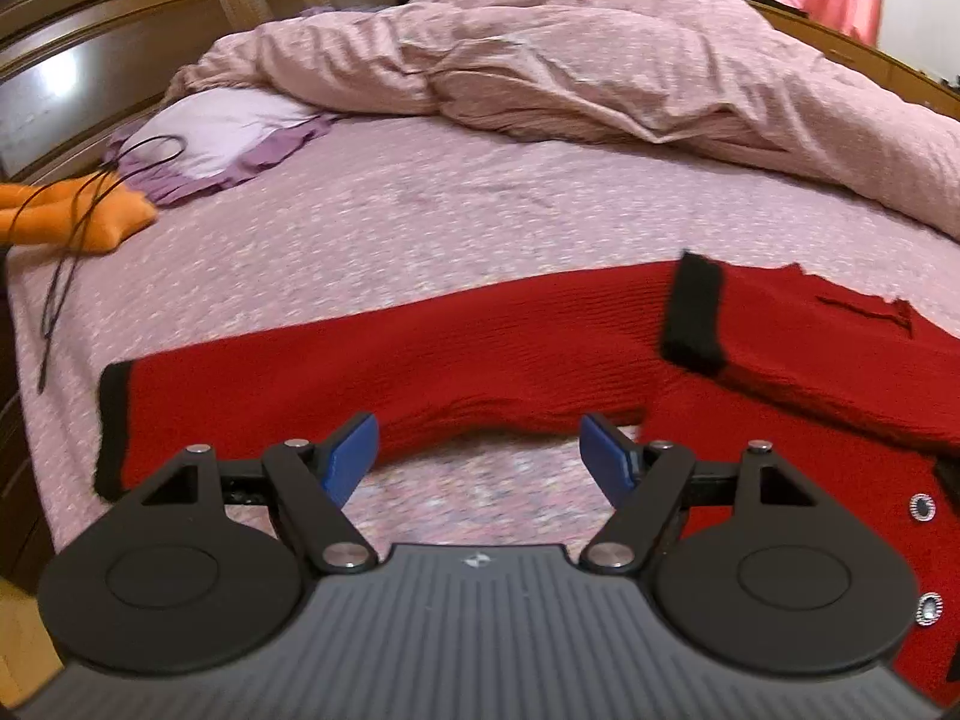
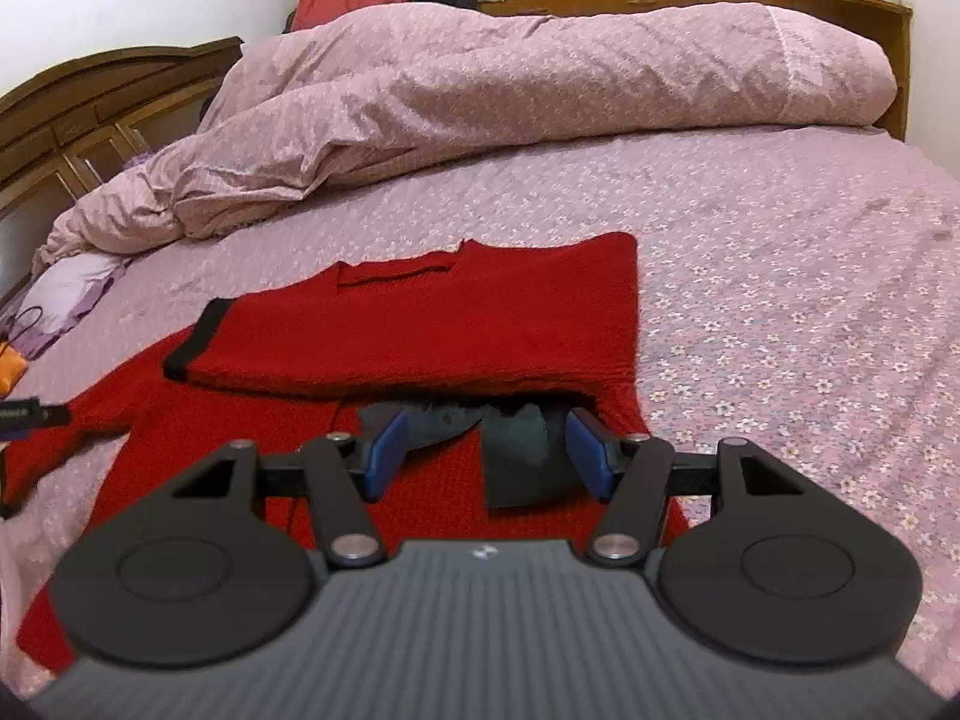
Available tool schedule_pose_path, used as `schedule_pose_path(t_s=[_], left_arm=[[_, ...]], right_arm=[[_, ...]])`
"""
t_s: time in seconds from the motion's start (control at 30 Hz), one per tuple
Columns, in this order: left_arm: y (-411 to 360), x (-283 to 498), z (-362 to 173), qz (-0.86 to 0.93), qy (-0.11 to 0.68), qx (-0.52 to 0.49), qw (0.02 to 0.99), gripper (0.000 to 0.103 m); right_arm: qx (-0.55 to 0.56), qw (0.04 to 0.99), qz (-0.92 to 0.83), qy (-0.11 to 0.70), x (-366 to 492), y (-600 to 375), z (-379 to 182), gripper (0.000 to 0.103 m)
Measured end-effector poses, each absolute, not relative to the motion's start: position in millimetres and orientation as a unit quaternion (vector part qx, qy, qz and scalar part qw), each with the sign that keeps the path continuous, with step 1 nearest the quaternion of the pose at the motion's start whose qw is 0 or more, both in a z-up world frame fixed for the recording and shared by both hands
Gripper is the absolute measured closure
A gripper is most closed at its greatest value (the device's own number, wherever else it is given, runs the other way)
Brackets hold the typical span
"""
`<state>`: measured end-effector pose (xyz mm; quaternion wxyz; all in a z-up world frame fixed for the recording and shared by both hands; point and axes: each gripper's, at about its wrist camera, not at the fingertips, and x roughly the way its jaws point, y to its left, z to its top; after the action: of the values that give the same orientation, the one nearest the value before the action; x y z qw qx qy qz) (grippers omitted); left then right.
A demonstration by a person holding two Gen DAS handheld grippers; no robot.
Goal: Fold small clothes
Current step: 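Move the open left gripper toward the other red sleeve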
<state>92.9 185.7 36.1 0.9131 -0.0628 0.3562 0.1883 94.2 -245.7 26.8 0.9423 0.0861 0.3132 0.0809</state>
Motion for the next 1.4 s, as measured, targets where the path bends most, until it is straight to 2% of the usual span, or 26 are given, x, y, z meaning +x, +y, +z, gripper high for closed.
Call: schedule_pose_path(t_s=[0.5, 0.93, 1.33, 1.4], left_arm=[[232.9, 68.7, 17.2, 0.281, 0.349, -0.128, 0.885, 0.024], [297.8, 36.5, -18.3, 0.326, 0.258, -0.369, 0.831, 0.024], [328.7, 72.6, -28.5, 0.384, 0.261, -0.332, 0.821, 0.024], [329.1, 77.1, -27.5, 0.394, 0.262, -0.318, 0.821, 0.026]], right_arm=[[0.099, 0.938, 0.068, 0.326, 80.7, -244.6, 20.3, 0.041], [0.093, 0.939, 0.056, 0.328, 77.9, -239.7, 20.8, 0.041], [0.099, 0.937, 0.048, 0.331, 76.5, -243.5, 17.0, 0.041], [0.102, 0.938, 0.042, 0.329, 76.3, -244.3, 16.6, 0.041]])
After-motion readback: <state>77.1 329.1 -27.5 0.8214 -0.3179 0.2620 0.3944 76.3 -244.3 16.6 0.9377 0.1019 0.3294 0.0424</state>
